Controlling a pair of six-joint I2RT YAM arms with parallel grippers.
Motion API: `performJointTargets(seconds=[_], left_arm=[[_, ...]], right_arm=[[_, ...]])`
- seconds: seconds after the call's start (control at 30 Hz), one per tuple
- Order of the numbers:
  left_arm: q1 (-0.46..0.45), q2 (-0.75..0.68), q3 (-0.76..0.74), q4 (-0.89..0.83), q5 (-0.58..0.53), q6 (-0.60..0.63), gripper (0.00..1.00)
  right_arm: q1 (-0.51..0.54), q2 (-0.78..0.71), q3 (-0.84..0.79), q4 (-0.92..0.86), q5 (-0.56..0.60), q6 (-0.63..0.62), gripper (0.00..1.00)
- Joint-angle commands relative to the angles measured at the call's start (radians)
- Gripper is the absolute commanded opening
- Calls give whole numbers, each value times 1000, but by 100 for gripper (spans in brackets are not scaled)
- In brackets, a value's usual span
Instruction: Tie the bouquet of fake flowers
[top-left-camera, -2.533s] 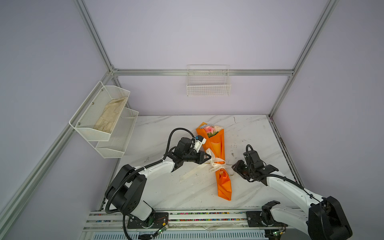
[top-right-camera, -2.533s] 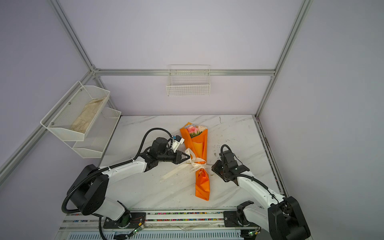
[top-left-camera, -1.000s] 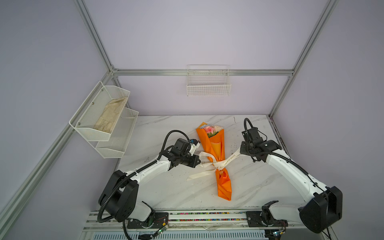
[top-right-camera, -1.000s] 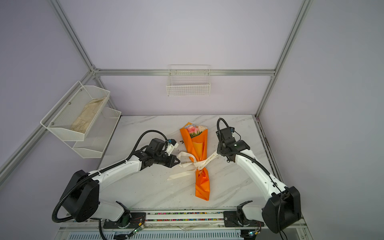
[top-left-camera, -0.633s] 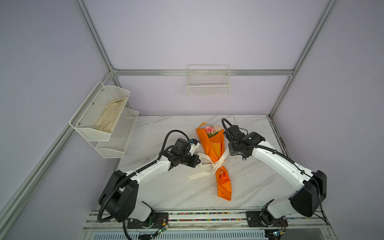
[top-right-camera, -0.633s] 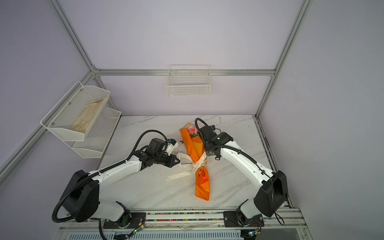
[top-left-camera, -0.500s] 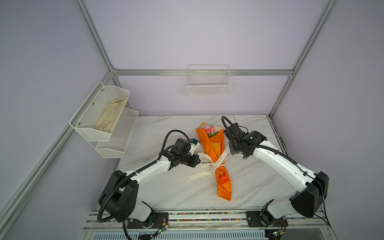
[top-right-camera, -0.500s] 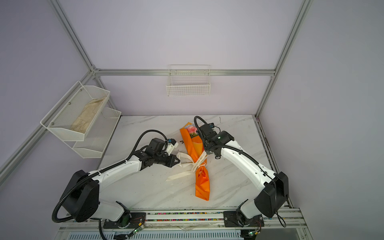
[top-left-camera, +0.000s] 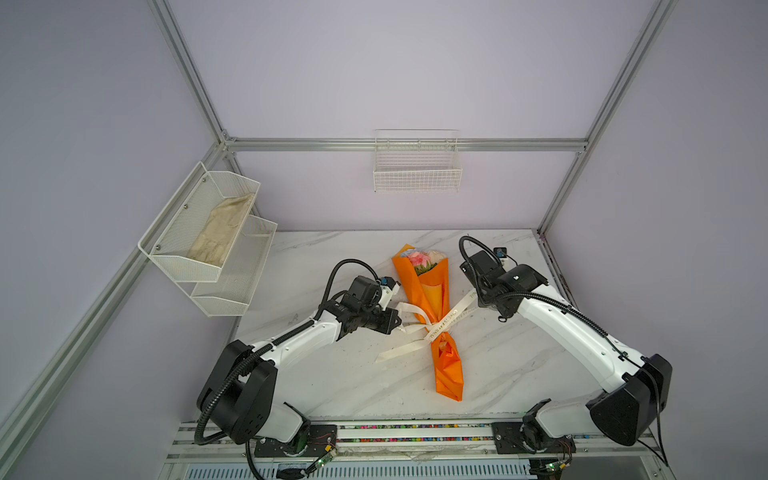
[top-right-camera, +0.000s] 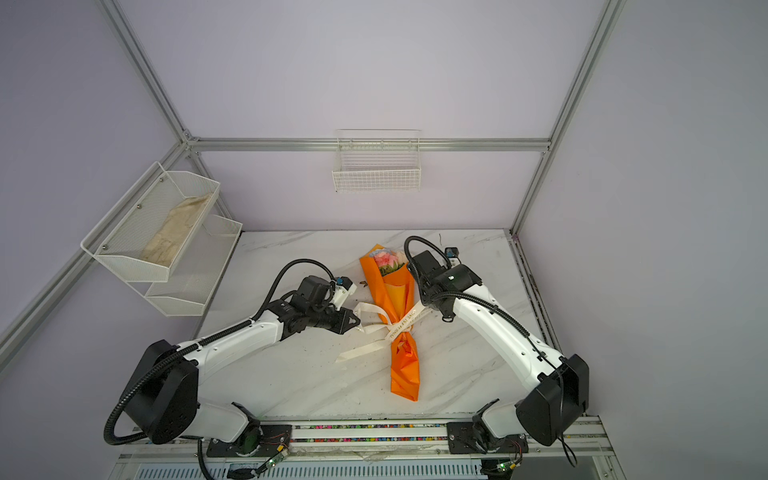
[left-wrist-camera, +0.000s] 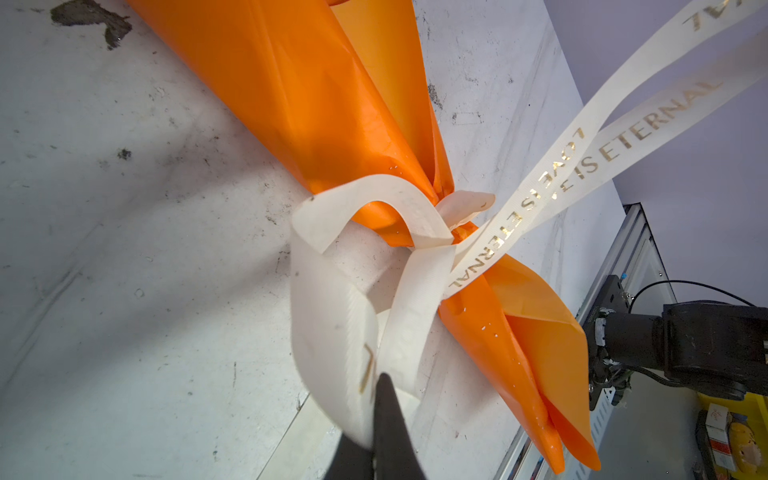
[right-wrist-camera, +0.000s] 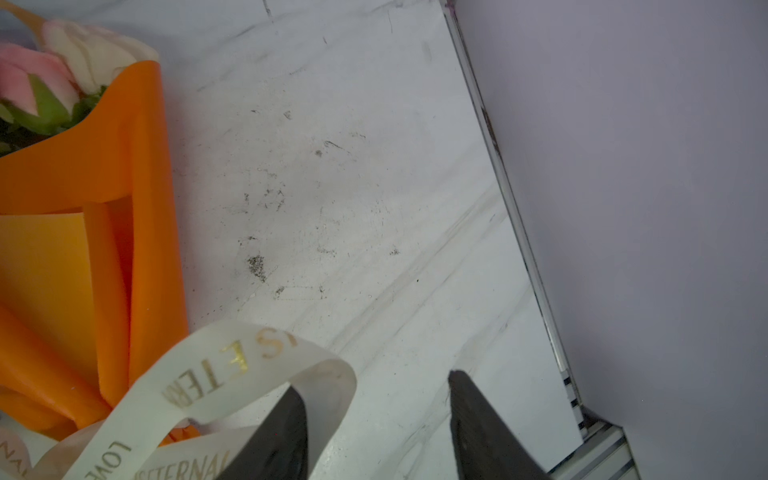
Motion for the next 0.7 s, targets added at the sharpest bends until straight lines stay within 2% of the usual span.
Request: performJointTargets(seconds=[0.0,0.1,0.23,0.3,0.4,0.47,0.5,0.6,0.67], left_arm=[[6,-29,-4,29,5,27,0],[7,-30,-5,29,6,26,0],[7,-30,-10,33,5,30,0],[6,-30,-10,36,6,32,0],[7,-29,-9,36,14,33,0],[7,-30,-10,34,15,33,0],[7,-30,-15,39,15,33,0],[7,-29,-19,41,16,34,0],[7,-30,-19,42,20,34,0]], right_arm=[[-39,-118,-128,96,-221,128,58],[-74,-226,-250,141,-295,252,61],[-128,-441,-418,208,-342,463,74],[-133,-572,-506,289,-374,564,75],[-141,-674,-555,297,-341,652,76],[-142,-668,-557,302,-335,621,76],[-142,-641,-550,320,-336,555,76],[-141,-496,-538,472,-505,202,69],[-140,-341,-486,483,-566,67,64]])
